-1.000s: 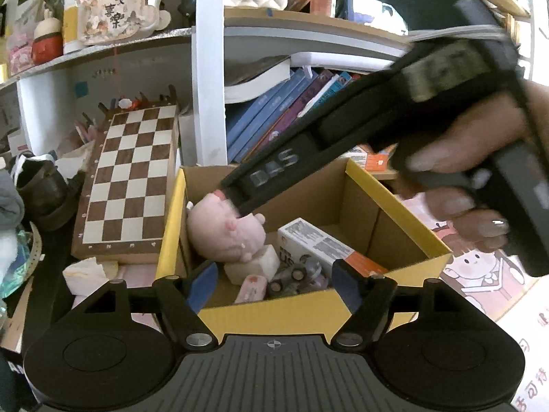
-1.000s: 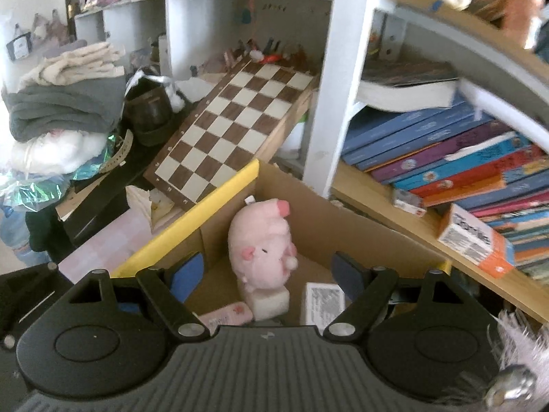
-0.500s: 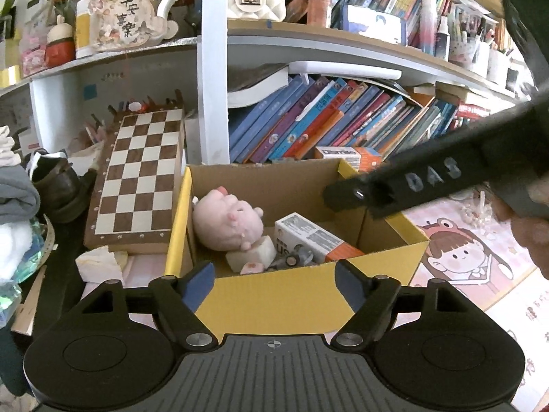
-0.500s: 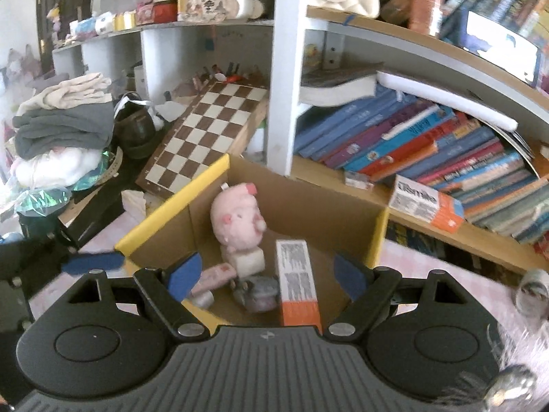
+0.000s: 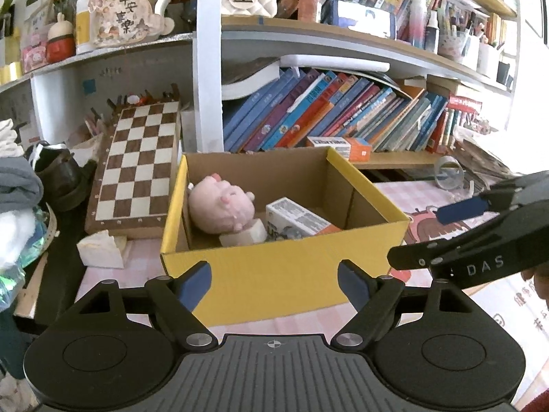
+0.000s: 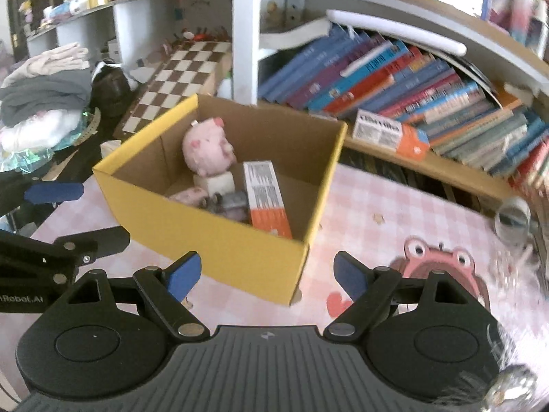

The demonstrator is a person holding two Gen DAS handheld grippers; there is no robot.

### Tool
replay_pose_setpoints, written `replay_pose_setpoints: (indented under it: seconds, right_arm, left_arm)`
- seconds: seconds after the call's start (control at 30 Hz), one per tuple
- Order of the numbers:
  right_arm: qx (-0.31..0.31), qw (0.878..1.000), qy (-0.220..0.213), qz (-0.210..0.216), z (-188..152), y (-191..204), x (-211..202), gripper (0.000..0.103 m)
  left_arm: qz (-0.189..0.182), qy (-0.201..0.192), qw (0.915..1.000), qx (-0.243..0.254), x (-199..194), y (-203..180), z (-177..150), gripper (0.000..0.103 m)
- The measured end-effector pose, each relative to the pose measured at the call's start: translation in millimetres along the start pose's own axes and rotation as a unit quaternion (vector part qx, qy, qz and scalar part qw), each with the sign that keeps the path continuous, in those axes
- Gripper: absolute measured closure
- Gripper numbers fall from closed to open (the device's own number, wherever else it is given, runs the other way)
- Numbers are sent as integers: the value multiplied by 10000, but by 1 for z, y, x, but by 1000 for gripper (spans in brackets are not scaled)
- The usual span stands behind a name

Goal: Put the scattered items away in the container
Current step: 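Lift both tools up and back away from the yellow box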

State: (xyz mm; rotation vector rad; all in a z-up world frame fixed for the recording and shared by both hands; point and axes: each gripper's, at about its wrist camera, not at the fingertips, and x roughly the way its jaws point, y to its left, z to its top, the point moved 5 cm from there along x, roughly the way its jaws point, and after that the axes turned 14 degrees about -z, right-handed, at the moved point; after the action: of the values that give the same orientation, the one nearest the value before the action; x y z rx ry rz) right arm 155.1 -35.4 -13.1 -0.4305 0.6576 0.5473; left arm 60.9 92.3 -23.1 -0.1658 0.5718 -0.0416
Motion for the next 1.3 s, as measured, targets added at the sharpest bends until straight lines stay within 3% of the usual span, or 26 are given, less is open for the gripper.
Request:
replay_pose_setpoints:
  seconds: [0.27,0.47,1.3]
  right_arm:
    - [400,9989,171,-199,-33,-3,-8,17]
    - [307,9983,148,-474,-51,-4,-16,15]
    - [597,9959,110,-674,-75,-44,-32,11]
  left_arm:
    - [-69,100,9999,-48,1,-11,-10,16]
    - [-110,147,9998,-37,1,-21,-17,12]
    - [-357,174,9990,206,15,-71,-12,11]
